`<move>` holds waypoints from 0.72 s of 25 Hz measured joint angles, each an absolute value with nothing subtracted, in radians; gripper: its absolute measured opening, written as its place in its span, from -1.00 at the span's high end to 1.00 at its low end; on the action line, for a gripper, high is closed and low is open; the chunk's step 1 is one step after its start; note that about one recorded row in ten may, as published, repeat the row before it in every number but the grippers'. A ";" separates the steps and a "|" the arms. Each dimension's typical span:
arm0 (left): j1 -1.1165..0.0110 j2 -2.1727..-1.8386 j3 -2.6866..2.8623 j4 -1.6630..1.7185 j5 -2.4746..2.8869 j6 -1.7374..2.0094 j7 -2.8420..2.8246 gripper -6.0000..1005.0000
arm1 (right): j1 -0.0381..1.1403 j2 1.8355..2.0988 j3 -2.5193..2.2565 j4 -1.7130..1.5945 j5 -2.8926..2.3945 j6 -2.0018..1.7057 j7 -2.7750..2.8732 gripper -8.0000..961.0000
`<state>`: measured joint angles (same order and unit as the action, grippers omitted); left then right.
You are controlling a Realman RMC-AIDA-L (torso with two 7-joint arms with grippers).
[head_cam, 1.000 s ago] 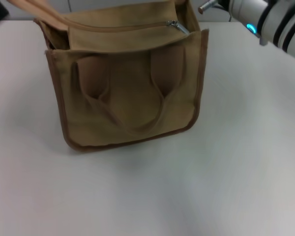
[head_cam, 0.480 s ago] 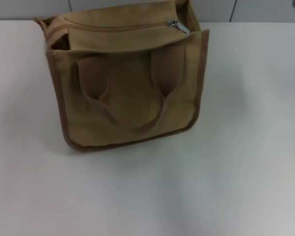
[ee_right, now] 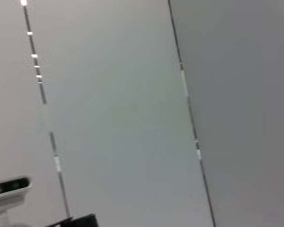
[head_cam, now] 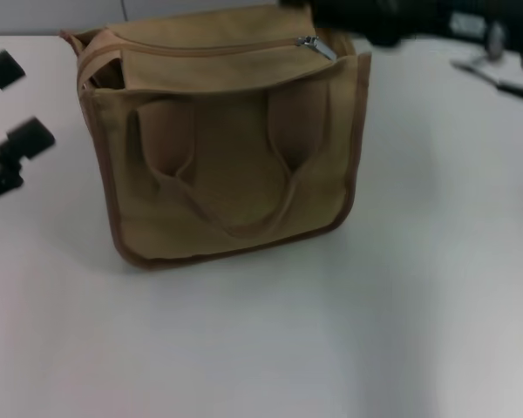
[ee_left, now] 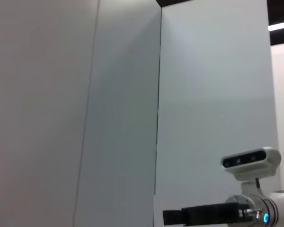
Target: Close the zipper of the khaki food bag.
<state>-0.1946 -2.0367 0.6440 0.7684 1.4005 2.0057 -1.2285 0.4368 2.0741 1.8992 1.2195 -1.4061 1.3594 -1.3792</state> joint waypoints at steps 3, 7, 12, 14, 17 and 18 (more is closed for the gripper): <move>-0.173 -2.034 0.679 0.770 1.401 2.006 -1.219 -0.61 | 0.429 2.077 1.956 1.101 -1.403 1.471 -1.475 -0.06; -0.143 -2.020 0.758 0.778 1.403 2.007 -1.205 -0.61 | 0.406 2.078 2.025 0.984 -1.409 1.601 -1.575 -0.06; -0.101 -1.993 0.864 0.818 1.432 2.010 -1.153 -0.61 | 0.353 2.077 2.041 0.997 -1.486 1.694 -1.631 -0.06; -0.095 -1.992 0.882 0.835 1.455 2.010 -1.134 -0.61 | 0.336 2.077 2.040 1.029 -1.548 1.707 -1.639 -0.06; -0.087 -2.000 0.918 0.859 1.565 2.008 -1.038 -0.61 | 0.320 2.078 2.025 1.057 -1.620 1.710 -1.650 -0.06; -0.091 -2.004 0.918 0.858 1.577 2.007 -1.032 -0.61 | 0.316 2.078 2.020 1.057 -1.631 1.708 -1.656 -0.06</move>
